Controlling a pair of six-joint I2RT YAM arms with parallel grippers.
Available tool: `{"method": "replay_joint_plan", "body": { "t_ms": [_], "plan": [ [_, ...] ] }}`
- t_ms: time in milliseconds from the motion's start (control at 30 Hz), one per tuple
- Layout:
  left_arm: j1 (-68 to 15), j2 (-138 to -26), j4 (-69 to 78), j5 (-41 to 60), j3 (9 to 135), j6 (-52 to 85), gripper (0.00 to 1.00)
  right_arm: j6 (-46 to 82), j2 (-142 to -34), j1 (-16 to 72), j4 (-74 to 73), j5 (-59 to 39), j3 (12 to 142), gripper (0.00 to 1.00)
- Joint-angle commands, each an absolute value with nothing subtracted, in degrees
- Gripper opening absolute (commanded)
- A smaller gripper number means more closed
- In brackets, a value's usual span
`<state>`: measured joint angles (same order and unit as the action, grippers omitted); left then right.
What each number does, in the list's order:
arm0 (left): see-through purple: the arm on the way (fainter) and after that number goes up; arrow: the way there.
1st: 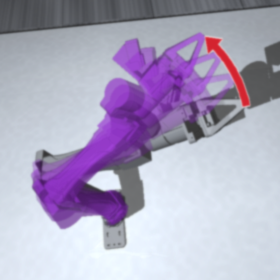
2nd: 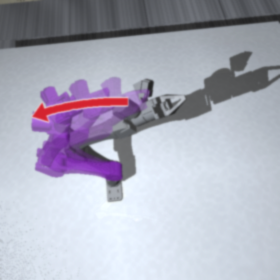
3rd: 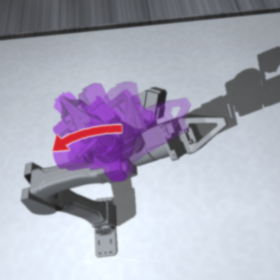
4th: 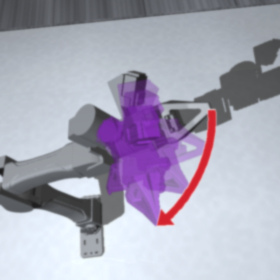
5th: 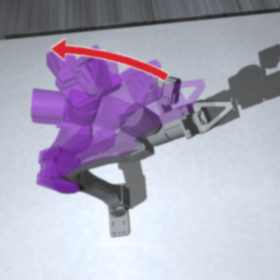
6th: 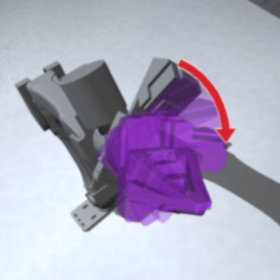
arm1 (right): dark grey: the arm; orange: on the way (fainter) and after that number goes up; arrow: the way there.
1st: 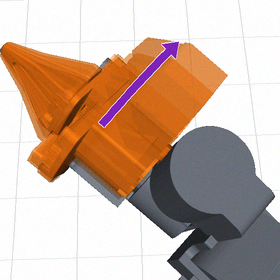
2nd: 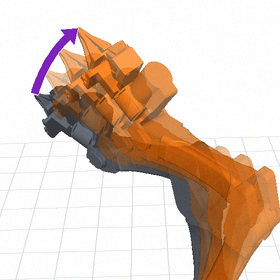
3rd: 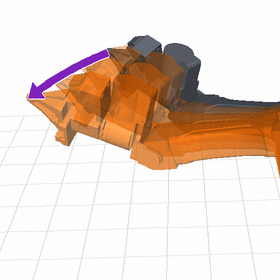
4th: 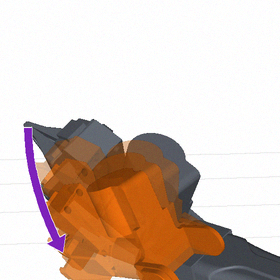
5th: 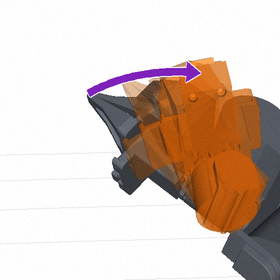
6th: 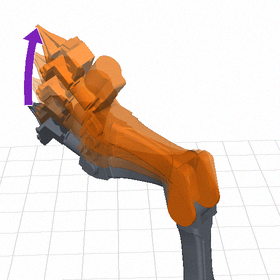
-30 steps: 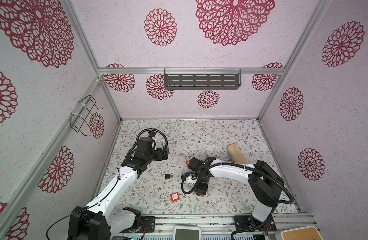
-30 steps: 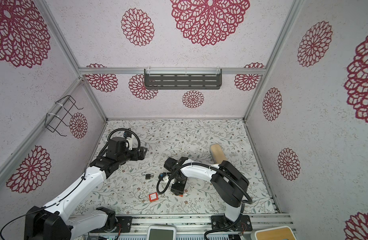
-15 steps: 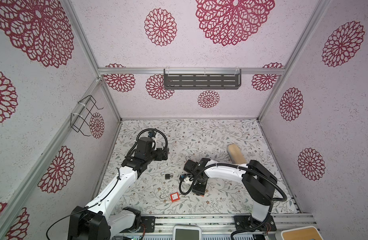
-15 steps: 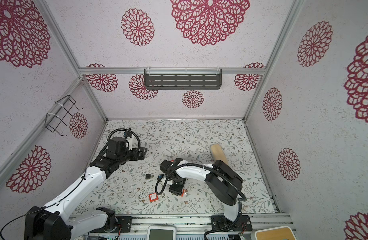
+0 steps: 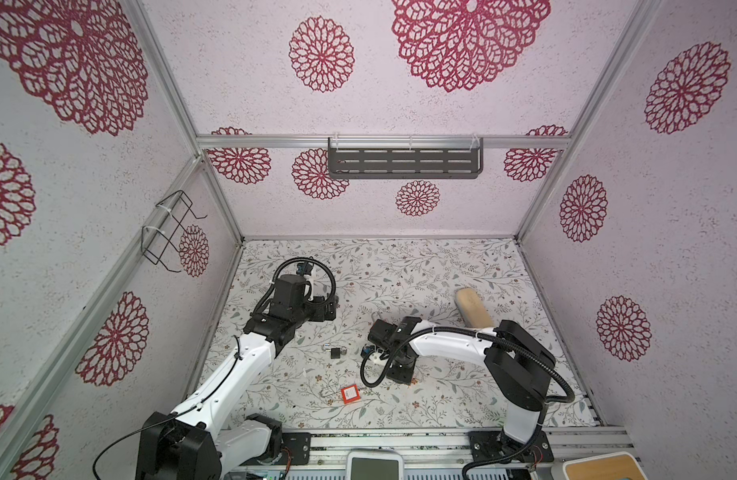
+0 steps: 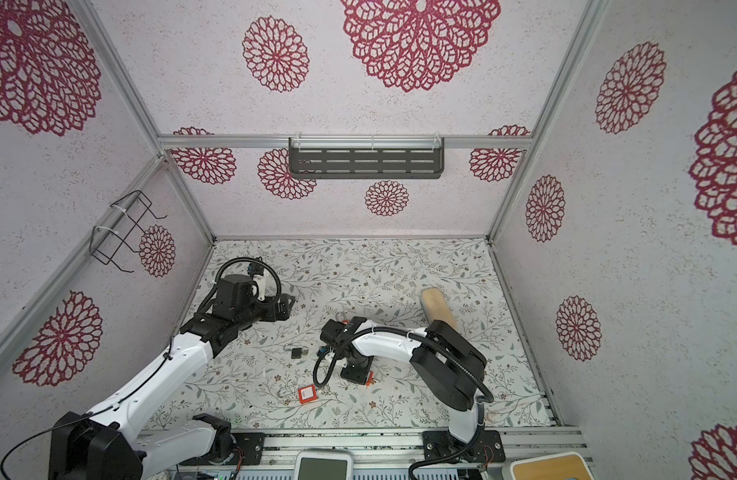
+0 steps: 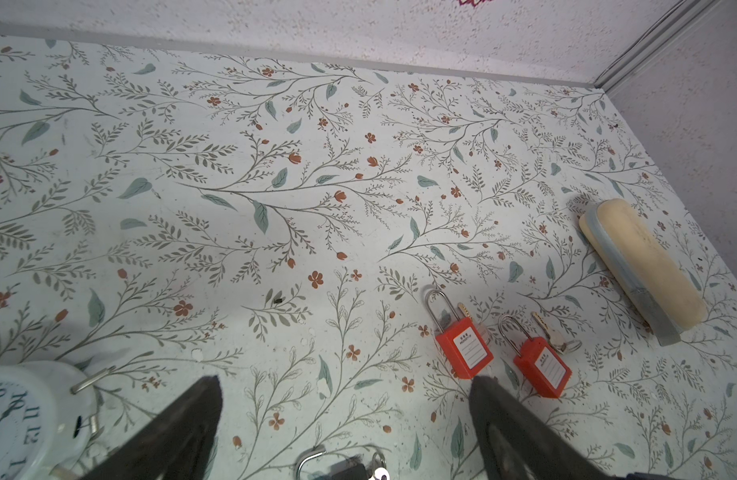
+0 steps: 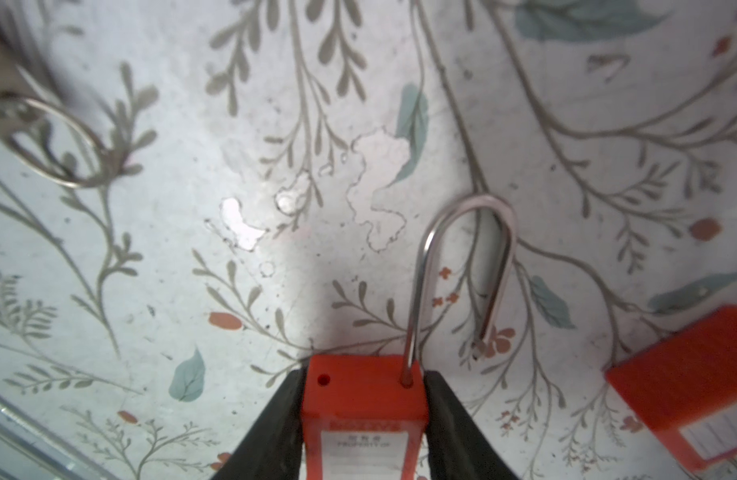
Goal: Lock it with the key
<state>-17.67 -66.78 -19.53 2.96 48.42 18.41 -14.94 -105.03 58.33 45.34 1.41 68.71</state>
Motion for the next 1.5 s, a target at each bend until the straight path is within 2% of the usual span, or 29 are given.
{"method": "replay_joint_plan", "body": {
  "t_ms": [0, 200, 733, 1000, 1100, 1367, 1467],
  "plan": [
    [-17.4, -67.0, -17.9, 3.2, 47.8, 17.5, 0.97, -15.3, -101.7, 58.1, 44.7, 2.3, 67.9, 0.52],
    [-17.4, -67.0, -18.0, 3.3, 47.8, 17.4, 0.97, -16.6, -100.8, 57.8, 45.6, 2.6, 67.5, 0.57],
    [-17.4, -67.8, -17.6, 4.4, 48.2, 17.1, 0.97, -15.4, -100.6, 56.3, 46.7, 1.4, 65.6, 0.54],
    [-17.4, -68.3, -17.7, 5.4, 48.7, 17.1, 0.97, -16.0, -100.2, 55.9, 46.6, 0.9, 65.5, 0.43],
    [-17.4, -68.3, -17.2, 6.6, 48.6, 16.2, 0.97, -16.9, -99.3, 55.9, 46.7, 0.5, 65.4, 0.36],
    [-17.4, -64.2, -15.2, 14.2, 45.5, 2.3, 0.99, -21.8, -92.1, 55.1, 48.9, 0.6, 68.4, 0.27],
    [-17.3, -61.5, -12.6, 20.0, 43.7, -1.8, 0.93, -24.1, -88.9, 53.8, 50.2, 0.1, 70.4, 0.27]
  ]
}}
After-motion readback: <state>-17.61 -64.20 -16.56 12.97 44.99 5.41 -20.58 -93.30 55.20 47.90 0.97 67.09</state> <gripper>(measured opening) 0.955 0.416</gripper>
